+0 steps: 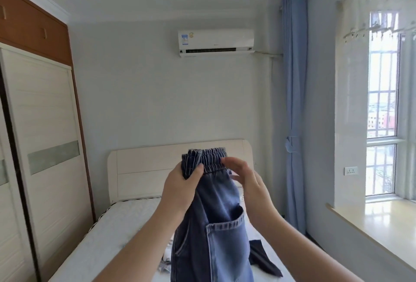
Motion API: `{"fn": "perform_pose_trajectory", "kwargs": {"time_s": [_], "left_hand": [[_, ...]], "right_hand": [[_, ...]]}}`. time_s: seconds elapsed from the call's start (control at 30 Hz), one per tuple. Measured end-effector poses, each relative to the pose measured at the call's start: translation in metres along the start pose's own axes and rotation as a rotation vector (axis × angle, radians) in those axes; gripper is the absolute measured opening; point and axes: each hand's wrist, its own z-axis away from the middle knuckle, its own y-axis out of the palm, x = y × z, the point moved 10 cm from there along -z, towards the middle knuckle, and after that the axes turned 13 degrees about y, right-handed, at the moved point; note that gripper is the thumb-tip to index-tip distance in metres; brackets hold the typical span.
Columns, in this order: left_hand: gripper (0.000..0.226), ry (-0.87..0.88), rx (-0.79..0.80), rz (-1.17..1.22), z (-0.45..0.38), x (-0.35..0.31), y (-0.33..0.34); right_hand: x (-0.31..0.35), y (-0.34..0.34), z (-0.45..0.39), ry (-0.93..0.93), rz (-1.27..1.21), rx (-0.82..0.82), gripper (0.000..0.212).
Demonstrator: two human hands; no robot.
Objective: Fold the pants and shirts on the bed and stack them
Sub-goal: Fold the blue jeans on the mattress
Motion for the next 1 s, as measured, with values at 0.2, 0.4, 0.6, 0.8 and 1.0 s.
{"fn": "perform_pose_trajectory", "kwargs": {"time_s": [0.2, 0.4, 0.6, 0.8, 1.0], "left_hand": [[0.026, 0.087, 0.213, 0.008, 0.004, -0.014, 0.005], [0.035, 0.102, 0.301, 0.072, 0.0, -0.016, -0.002], [0.056, 0.201, 0.396, -0.043, -0.01, -0.022, -0.014], [0.112, 0.377, 0.597, -0.501, -0.02, -0.053, -0.012], [0.139, 0.432, 0.933, -0.812, -0.021, -0.062, 0.061]], "right_hand": [[-0.049, -0.01, -0.018, 0.438, 0.056, 0.253, 0.074], [-0.032, -0.023, -0.023, 0.297, 0.103, 0.149, 0.04], [0.006, -0.033, -0.025, 0.07, 0.162, 0.004, 0.03], [0.023, -0.041, -0.022, -0.046, 0.402, -0.113, 0.036], [0.023, -0.022, -0.012, -0.055, 0.564, -0.069, 0.044]]}}
